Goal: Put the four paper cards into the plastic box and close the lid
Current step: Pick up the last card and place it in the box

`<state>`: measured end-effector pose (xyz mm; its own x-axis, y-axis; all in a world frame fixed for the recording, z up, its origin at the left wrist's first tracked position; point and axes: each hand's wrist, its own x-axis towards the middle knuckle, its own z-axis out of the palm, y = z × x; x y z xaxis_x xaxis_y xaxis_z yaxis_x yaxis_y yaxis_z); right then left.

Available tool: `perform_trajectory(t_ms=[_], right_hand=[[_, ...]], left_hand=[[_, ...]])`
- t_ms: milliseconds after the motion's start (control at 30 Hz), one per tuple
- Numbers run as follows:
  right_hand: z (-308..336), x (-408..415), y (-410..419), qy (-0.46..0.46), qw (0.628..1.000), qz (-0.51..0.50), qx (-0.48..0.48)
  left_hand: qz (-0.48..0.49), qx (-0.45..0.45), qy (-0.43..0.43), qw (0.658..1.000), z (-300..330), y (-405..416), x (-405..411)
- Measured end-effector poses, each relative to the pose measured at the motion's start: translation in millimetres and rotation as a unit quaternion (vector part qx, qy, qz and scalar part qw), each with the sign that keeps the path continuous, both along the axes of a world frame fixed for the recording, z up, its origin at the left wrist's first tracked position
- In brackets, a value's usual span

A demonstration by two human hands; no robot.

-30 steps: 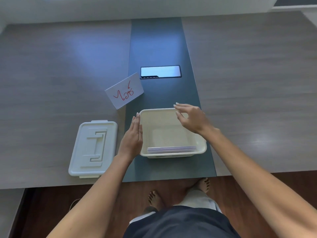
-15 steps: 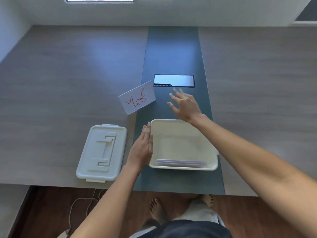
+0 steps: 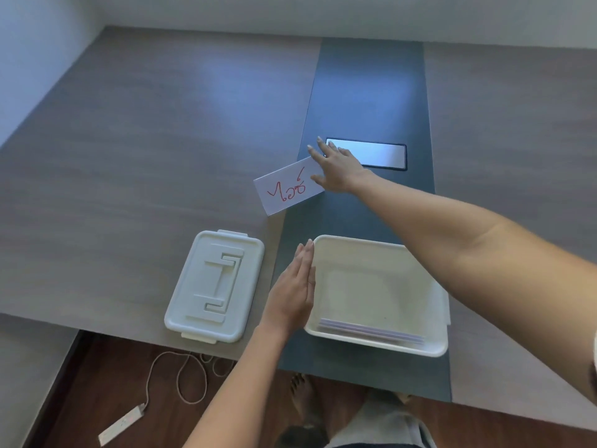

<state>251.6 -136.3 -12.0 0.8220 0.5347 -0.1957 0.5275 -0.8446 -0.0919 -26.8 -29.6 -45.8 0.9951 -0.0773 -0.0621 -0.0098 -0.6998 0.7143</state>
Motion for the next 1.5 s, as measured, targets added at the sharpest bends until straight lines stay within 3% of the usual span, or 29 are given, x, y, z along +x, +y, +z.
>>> perform_trajectory(t_ms=[200, 400, 633, 833, 1300, 1500], right_hand=[[-9.2, 11.0, 23.7, 0.033, 0.999, 0.016, -0.035], [-3.8, 7.5, 23.5, -0.043, 0.998, 0.016, -0.036], [5.6, 2.2, -7.8, 0.061, 0.994, -0.065, 0.065], [21.7, -11.0, -50.4, 0.08, 0.979, -0.14, 0.121], [116.9, -92.2, -139.7, 0.029, 0.976, -0.126, 0.174], [145.6, -153.8, -163.4, -0.01, 0.954, -0.141, 0.263]], left_hand=[[0.0, -0.005, 0.01, 1.0, -3.5, -0.2, -0.2], [0.0, -0.012, 0.013, 1.0, -3.8, 0.8, 1.6], [-0.004, -0.024, 0.016, 1.0, -0.3, 0.9, 0.4], [-0.004, -0.025, 0.016, 1.0, 1.1, 1.6, 0.5], [-0.011, -0.041, 0.028, 0.999, 3.6, 1.2, -0.8], [-0.01, -0.043, 0.027, 0.999, 4.4, -0.1, -0.9]])
